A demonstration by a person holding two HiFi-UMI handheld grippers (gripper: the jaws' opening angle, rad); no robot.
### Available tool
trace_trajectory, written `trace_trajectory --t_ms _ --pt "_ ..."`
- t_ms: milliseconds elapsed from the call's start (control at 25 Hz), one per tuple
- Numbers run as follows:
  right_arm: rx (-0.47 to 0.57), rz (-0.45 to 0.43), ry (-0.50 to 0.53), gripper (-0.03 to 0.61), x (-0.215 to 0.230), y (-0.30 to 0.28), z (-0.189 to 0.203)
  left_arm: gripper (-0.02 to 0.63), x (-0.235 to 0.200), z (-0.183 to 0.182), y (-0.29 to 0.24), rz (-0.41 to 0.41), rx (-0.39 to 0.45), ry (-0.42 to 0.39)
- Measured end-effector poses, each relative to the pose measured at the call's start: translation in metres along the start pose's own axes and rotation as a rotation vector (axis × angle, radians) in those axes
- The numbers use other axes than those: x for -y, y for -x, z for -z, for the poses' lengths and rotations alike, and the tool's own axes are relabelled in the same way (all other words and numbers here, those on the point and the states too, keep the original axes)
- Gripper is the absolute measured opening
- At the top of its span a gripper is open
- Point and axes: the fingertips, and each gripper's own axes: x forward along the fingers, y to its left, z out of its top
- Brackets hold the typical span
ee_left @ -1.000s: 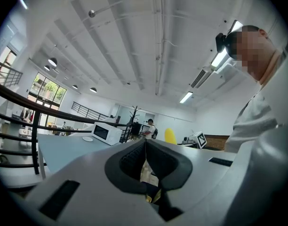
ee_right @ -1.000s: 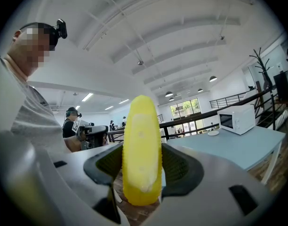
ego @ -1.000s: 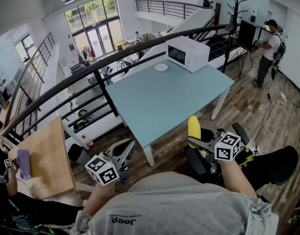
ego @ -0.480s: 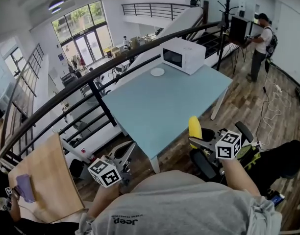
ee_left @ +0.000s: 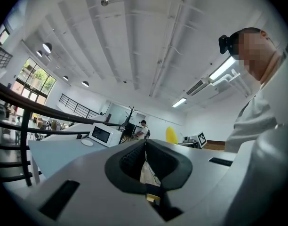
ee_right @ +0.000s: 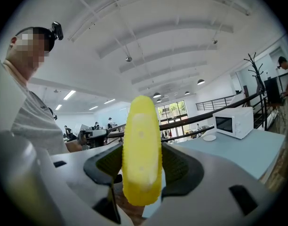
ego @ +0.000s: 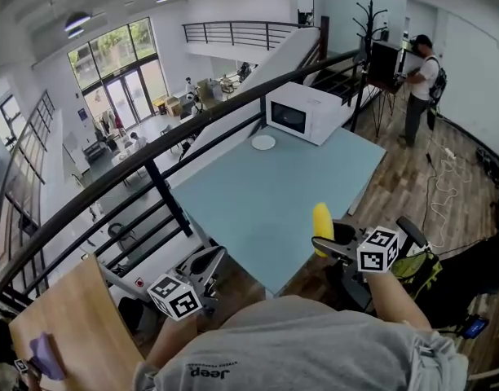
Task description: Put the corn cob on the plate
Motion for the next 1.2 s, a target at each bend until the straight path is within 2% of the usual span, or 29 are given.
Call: trace_trajectory --t_ms 280,520,800,1000,1200 --pt "-0.026 0.021 0.001 0.256 0.001 -0.051 -0.009 0.021 -0.050 -0.010 0.016 0.016 0.003 0.012" --pt "-0.060 -0.009 0.009 0.256 0.022 -0.075 -0.012 0.021 -0.080 -0.006 0.007 -0.030 -0.002 0.051" --pt "-0.039 -0.074 -0.008 0.256 0.091 -0.081 -0.025 0.021 -0.089 -0.010 -0.053 -0.092 -0.014 0.034" --pt "-0.013 -0.125 0.000 0.256 0.167 -0.068 -0.045 0.021 -0.074 -0.021 -0.124 -0.129 -0.012 -0.022" --pt "0.020 -0.162 -0.041 0.256 0.233 -0.055 -0.048 0.021 -0.065 -0.016 -0.177 -0.187 -0.060 -0.013"
